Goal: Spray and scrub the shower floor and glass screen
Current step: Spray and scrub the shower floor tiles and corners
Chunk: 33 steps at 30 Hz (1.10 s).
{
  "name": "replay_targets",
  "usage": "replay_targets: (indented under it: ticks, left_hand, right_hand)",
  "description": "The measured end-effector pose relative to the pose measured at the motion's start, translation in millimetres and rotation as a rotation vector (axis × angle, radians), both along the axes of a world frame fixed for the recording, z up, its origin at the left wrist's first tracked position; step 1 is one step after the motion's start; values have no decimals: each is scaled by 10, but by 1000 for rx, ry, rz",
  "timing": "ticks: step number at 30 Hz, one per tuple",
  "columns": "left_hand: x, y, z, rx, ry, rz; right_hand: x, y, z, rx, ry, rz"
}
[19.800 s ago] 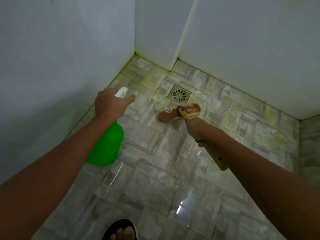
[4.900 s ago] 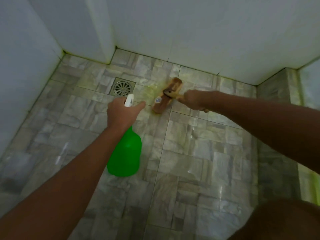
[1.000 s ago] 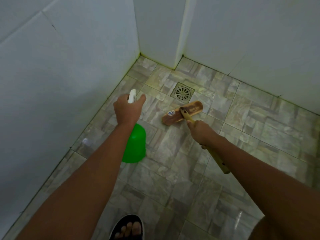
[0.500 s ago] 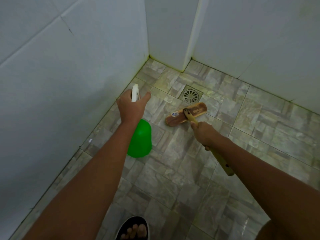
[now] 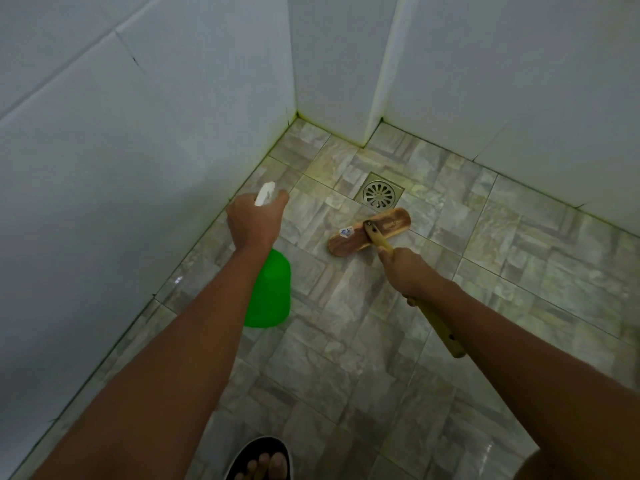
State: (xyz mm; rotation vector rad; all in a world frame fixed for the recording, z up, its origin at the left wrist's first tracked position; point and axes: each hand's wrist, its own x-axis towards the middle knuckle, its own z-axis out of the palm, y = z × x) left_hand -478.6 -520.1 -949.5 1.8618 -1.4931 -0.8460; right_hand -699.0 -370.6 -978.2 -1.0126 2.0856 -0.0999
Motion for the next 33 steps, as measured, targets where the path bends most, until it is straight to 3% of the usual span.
replay_targets:
  ticks: [33]
  left_hand:
    - [-92, -49, 54, -80, -57, 4]
  right_hand:
    - [40, 11, 16, 3, 44, -3]
